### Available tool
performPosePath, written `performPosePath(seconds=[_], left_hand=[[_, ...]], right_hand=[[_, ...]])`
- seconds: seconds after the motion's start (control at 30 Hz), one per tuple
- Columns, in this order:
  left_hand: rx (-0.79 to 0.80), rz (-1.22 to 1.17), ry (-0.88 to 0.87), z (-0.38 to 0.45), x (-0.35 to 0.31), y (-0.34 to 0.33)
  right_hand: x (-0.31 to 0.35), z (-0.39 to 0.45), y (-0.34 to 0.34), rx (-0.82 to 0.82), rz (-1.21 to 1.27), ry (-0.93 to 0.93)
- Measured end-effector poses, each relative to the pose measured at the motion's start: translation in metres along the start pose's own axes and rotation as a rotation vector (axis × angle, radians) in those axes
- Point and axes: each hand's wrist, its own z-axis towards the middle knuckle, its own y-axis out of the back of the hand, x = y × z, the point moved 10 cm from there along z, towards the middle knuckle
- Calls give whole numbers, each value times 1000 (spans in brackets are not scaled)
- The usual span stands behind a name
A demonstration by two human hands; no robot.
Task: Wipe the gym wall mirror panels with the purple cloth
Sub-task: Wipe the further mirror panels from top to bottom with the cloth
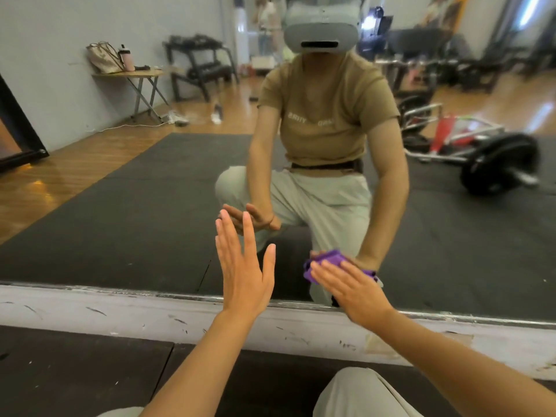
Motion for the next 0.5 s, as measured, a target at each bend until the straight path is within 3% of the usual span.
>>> performPosePath(seconds=[0.13,0.27,0.33,0.5], left_hand=[[-16,-24,38,2,-6,0],[14,13,42,-5,-11,-11],[31,29,48,-8,-15,-18],[68,-35,171,-8,-23,-37]], right_hand=[[18,-40,-30,197,16,120],[12,-43,-28,226,1,172],[0,-38,-17,165,-13,159],[-78,-7,43,-119,56,-105]])
